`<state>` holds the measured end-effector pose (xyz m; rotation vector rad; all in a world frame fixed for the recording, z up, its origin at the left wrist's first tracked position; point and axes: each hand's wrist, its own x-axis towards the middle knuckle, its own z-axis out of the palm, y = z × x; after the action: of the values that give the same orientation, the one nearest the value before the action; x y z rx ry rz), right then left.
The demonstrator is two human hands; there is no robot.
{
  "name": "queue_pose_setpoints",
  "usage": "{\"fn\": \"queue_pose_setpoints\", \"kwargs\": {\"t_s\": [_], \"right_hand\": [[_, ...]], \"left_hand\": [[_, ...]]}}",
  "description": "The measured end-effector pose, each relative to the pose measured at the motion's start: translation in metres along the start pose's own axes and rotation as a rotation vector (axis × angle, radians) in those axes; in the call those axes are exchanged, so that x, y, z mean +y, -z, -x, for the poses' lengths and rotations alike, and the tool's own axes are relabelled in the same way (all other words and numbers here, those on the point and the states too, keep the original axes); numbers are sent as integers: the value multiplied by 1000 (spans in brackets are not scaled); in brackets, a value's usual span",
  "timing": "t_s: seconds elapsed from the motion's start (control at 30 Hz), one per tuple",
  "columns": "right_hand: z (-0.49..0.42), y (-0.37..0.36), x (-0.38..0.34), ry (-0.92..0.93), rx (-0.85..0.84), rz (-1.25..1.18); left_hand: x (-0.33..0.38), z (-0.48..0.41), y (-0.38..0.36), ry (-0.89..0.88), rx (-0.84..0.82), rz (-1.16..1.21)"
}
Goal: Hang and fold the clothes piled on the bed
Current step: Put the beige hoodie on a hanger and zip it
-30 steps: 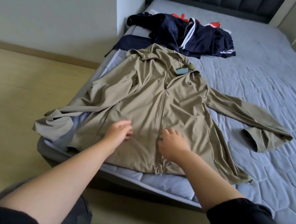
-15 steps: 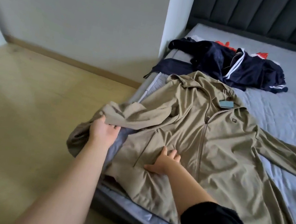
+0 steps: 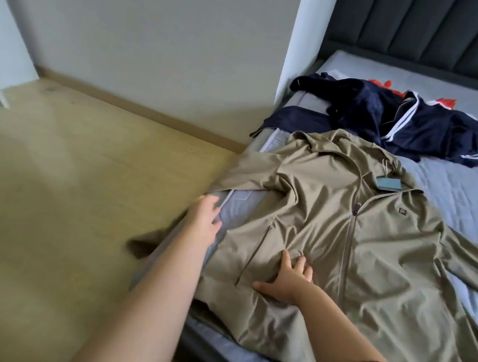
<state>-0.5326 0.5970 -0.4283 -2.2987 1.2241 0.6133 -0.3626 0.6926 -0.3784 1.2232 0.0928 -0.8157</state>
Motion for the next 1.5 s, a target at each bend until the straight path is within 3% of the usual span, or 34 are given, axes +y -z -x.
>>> {"fn": "queue_pose_setpoints", "kwargs": {"t_s": [0.1, 0.17, 0.2, 0.27, 0.33, 0.4, 0.5, 0.67, 0.97, 1.1, 1.23, 1.3, 1.37, 1.43, 1.5], "right_hand": [[6, 7, 13, 96, 89, -32], [15, 9, 35, 137, 259, -100], [22, 6, 50, 159, 345, -84], [35, -10, 81, 221, 429, 43], [43, -27, 107, 184, 460, 126], [46, -30, 120, 60, 521, 120], [51, -23, 143, -96, 599, 99], [66, -23, 219, -319, 526, 55], [105, -19, 315, -434, 529, -50], [116, -18, 343, -375, 697, -122], [120, 0, 372, -487, 982, -574], [123, 12, 395, -654, 1087, -1059], [130, 21, 422, -749, 1161, -1698], [136, 26, 449, -674, 1189, -2151], [139, 28, 469, -573, 1178, -2325]], "left_hand": [[-33, 0, -27, -339, -74, -810], [-61, 4, -35, -476, -175, -1465], [-74, 8, -35, -503, -199, -1734], [-92, 14, -32, -428, -143, -1963], [-98, 16, -34, -393, -17, -1980], [-103, 18, -42, -516, 43, -1986], [-129, 31, -61, -673, -158, -1948], [-188, 65, -98, -752, -485, -1893], [-260, 132, -186, -754, -673, -1902], [-291, 154, -223, -751, -706, -1915], [-323, 167, -250, -765, -675, -1887], [-337, 166, -261, -882, -730, -1903], [-347, 160, -271, -1040, -853, -1915], [-352, 153, -278, -1153, -933, -1916], [-356, 147, -282, -1195, -944, -1920]]}}
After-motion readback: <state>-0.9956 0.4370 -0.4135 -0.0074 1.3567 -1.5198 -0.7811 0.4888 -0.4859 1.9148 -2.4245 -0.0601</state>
